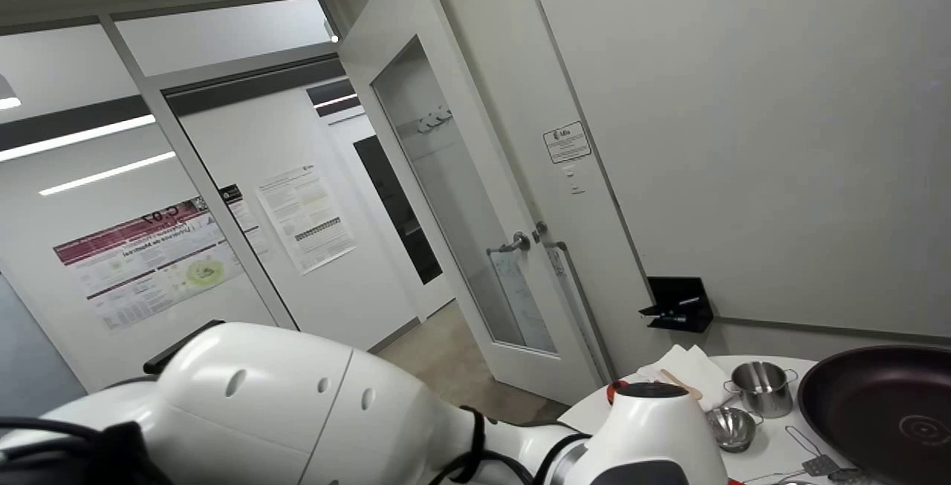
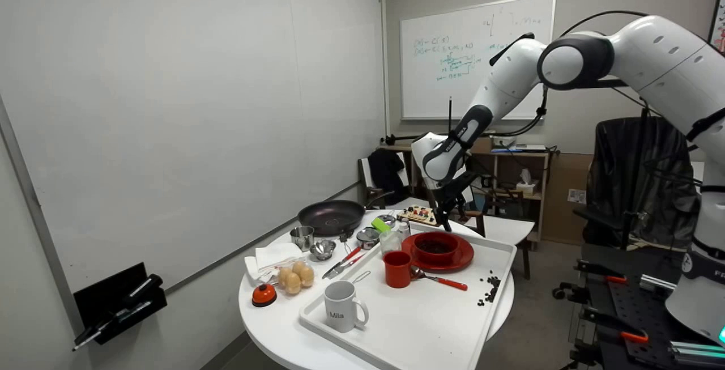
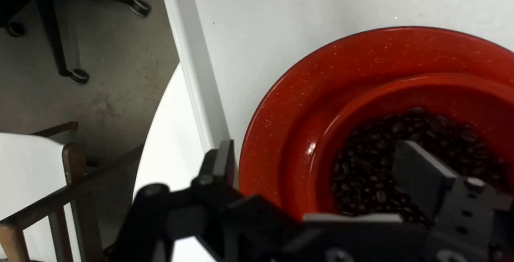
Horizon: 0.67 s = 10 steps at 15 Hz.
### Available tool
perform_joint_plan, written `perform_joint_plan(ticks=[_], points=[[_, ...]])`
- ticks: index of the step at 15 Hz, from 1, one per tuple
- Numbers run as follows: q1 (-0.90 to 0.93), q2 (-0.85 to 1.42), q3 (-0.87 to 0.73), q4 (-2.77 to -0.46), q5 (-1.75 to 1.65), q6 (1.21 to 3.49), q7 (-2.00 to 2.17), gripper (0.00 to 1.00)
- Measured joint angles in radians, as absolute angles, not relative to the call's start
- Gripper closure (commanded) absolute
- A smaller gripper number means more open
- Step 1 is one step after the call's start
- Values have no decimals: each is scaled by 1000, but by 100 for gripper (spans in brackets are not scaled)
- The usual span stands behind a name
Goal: Move the red bowl from the plate to the table
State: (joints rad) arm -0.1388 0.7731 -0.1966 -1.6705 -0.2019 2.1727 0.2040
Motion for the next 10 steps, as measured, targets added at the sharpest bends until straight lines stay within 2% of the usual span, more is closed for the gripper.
perform_joint_plan(ticks=[5, 10], points=[[-169, 888, -183, -1529, -165, 2111, 160, 0], [-204, 897, -119, -1514, -88, 2124, 29, 0]])
